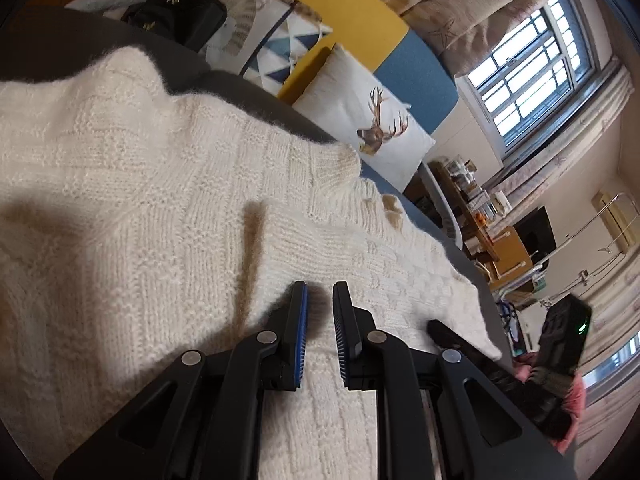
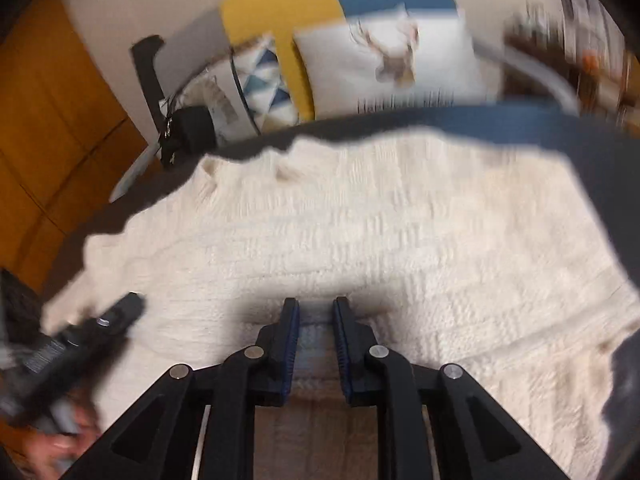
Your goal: Fold clothes
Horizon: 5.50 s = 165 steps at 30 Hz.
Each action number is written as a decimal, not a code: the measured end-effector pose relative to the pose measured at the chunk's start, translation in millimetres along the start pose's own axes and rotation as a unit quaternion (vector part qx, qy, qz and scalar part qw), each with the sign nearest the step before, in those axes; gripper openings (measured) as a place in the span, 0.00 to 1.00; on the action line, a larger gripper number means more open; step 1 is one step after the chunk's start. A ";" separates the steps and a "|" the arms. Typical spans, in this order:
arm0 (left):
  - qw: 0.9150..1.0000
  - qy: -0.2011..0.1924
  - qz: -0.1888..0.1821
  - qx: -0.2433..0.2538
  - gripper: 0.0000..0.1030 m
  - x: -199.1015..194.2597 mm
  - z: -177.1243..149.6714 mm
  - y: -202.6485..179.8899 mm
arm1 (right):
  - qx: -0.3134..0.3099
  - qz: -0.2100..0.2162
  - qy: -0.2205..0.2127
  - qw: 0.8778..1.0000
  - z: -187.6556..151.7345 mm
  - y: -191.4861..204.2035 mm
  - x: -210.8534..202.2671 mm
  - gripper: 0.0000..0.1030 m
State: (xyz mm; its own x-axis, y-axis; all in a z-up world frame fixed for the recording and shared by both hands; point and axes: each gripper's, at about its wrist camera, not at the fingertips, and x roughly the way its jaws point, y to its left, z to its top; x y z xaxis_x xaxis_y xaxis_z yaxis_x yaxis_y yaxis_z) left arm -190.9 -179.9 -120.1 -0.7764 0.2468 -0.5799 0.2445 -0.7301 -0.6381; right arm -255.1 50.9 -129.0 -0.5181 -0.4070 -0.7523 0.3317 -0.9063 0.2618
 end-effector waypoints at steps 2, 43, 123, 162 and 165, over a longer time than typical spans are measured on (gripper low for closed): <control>1.000 0.010 -0.006 -0.011 0.17 -9.5 4.3 2.8 | -0.014 -0.013 -0.005 1.000 -1.7 4.1 0.3 0.17; 0.858 -0.275 0.150 -0.408 0.06 -246.8 58.2 321.9 | -0.019 -0.019 -0.008 1.000 7.6 16.2 5.2 0.18; 0.986 0.020 0.122 0.114 0.20 -59.7 -10.3 -2.9 | 0.238 0.093 -0.026 0.966 11.8 -104.8 -53.2 0.22; 0.978 -0.003 0.192 0.081 0.17 -16.8 55.3 6.0 | 0.215 0.116 0.025 0.969 12.6 -101.5 -17.6 0.12; 0.967 -0.025 0.244 0.073 0.11 -19.4 63.7 24.9 | 0.190 0.122 0.021 0.974 14.5 -92.1 -17.0 0.12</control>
State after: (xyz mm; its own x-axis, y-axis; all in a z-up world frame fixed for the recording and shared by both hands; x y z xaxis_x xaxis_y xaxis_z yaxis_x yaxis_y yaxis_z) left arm -206.8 -243.5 -92.4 -0.6173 -0.1770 -0.7666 0.5064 -0.8351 -0.2149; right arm -288.3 139.6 -131.6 -0.4243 -0.6181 -0.6618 0.1206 -0.7629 0.6352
